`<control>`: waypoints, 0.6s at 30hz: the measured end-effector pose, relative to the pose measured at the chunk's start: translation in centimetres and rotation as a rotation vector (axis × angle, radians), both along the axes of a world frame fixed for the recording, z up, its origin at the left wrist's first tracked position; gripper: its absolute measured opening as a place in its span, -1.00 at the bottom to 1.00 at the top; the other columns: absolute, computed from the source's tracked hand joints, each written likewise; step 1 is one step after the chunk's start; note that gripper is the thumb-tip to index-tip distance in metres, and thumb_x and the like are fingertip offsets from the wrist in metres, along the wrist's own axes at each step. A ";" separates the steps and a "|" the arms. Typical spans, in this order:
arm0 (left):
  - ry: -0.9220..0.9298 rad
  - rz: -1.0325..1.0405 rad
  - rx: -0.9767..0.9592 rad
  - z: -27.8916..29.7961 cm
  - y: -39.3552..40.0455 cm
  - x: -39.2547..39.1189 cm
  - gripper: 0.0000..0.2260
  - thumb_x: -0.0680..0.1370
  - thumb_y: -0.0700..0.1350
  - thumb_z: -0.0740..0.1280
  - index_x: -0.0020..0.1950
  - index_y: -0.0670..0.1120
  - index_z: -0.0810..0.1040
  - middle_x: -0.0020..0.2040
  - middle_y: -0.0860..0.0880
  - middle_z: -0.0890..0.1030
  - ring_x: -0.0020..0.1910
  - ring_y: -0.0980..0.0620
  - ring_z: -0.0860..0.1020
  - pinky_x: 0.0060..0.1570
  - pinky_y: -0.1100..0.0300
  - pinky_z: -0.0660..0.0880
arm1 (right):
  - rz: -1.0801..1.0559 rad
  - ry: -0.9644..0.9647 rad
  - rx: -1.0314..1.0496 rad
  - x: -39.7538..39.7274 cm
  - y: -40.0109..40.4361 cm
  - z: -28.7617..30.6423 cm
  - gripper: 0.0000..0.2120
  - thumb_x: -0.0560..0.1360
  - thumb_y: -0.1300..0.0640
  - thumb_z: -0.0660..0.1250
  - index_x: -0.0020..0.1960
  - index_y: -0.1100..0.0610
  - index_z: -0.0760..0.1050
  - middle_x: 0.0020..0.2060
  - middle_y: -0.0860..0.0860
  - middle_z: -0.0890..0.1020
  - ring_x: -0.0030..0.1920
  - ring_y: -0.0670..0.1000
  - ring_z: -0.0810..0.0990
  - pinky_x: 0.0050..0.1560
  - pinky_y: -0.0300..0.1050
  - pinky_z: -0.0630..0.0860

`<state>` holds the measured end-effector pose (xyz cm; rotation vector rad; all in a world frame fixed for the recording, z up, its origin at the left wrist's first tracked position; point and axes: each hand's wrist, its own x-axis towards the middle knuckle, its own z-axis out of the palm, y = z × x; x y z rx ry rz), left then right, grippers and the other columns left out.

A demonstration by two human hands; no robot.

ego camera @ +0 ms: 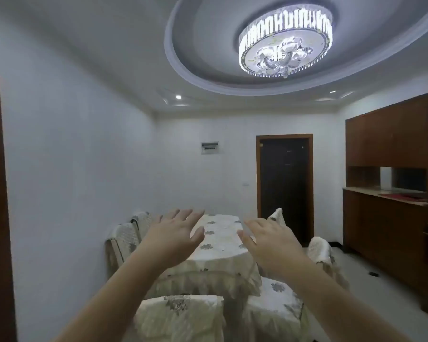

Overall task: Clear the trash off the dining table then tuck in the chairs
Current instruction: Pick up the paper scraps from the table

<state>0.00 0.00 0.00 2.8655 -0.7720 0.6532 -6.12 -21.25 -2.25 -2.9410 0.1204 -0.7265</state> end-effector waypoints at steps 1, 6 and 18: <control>-0.002 -0.010 0.006 -0.1 0.2 0.1 -0.52 0.63 0.20 -0.11 0.55 0.21 -0.05 0.57 0.10 0.10 0.55 0.02 0.04 0.48 -0.04 0.02 | 0.007 0.002 -0.004 0.0 0.1 -0.2 -0.46 0.61 -0.26 -0.15 0.51 -0.09 0.14 0.46 -0.12 0.30 0.45 -0.04 0.24 0.44 -0.01 0.14; -0.011 -0.037 0.045 -1.7 -0.2 1.1 -0.44 0.55 0.27 -0.19 0.55 0.20 -0.01 0.56 0.12 0.13 0.54 0.05 0.05 0.47 -0.04 0.01 | -0.022 0.018 -0.011 -0.3 -0.7 -1.7 -0.47 0.61 -0.26 -0.14 0.52 -0.10 0.14 0.48 -0.13 0.27 0.47 -0.05 0.19 0.44 -0.01 0.10; 0.011 -0.142 0.124 -3.7 -11.6 2.1 -0.44 0.57 0.32 -0.15 0.56 0.20 -0.02 0.58 0.11 0.04 0.56 0.05 -0.03 0.51 -0.07 -0.04 | -0.003 0.083 0.027 -0.7 -10.5 -4.1 -0.42 0.55 -0.30 -0.16 0.53 -0.18 0.01 0.51 -0.20 0.14 0.51 -0.13 0.04 0.47 -0.09 -0.03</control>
